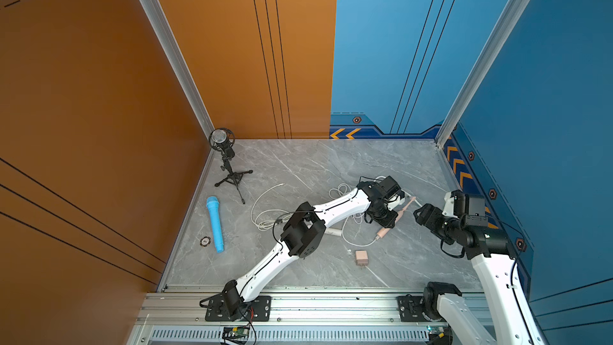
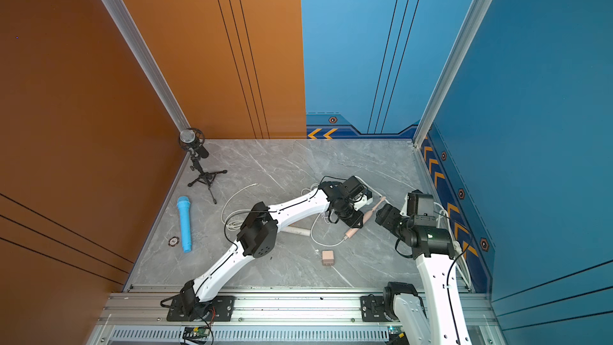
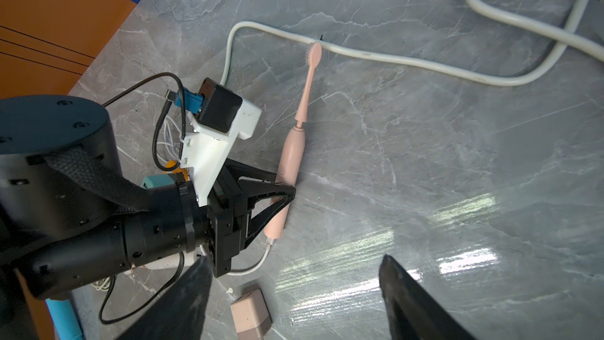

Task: Charge the electric toothbrush
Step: Place the electric toothbrush at the center of the board, then pick up the plug from the center of the board.

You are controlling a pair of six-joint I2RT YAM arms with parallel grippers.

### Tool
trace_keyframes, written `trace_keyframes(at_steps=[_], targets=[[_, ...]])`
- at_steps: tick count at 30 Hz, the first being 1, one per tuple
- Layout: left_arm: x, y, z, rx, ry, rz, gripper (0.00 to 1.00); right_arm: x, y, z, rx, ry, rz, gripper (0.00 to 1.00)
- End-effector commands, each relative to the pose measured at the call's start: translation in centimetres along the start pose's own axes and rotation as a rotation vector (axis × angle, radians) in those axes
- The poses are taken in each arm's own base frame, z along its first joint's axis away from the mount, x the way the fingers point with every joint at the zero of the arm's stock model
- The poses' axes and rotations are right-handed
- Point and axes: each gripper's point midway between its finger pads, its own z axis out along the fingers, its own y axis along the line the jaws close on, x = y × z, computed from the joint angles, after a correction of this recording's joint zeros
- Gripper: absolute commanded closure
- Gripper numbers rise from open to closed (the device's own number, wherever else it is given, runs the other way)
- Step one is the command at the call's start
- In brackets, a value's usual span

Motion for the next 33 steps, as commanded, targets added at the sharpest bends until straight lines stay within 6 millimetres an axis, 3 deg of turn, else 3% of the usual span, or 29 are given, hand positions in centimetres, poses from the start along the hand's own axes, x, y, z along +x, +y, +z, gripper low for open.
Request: trace_keyframes(at_steps=[1,6,10,16,19,22,23,25,29,33], targets=[[-0.3,0.0,-0.5,-0.023,-0.004,0.026,0.71,-0.5,-0.8,0.1,0.038,-0.029,0.018,0.18],[-1.8,-1.0,-5.1,-0.03,-0.071,0.041,0.55,-0.6,-0.5,-0.1,0.047,-0.006,0.011,0.19],[-0.8,-2.0,-8.9,-0.061,-0.086,0.041,0.5,-0.2,-0.4,-0.5,0.053,0.024,0.009,0.18],[6.4,-4.2,-12.9,-0.165,-0.029,0.038,0.4,3.0,-0.5,-0.3,0.069,0.176,-0.002,0.18],[9.7,-3.4,-13.9,-0.228,-0.007,-0.061,0.36,4.9,-0.6,0.1,0.073,0.229,-0.011,0.18],[12.1,-3.7,-13.8,-0.264,0.003,-0.176,0.33,6.3,-1.3,0.8,0.097,0.252,-0.028,0.17],[12.7,-4.0,-13.4,-0.27,0.01,-0.218,0.27,6.8,-1.5,1.2,0.101,0.266,-0.028,0.17],[13.6,-4.4,-12.4,-0.279,0.026,-0.302,0.26,7.6,-1.4,2.0,0.089,0.287,-0.025,0.17],[16.1,-2.8,-10.1,-0.358,0.071,-0.453,0.24,8.5,-1.3,3.1,0.065,0.306,-0.028,0.16],[16.5,-3.2,-7.9,-0.37,0.104,-0.476,0.2,8.9,-1.2,3.9,0.043,0.315,-0.033,0.16]])
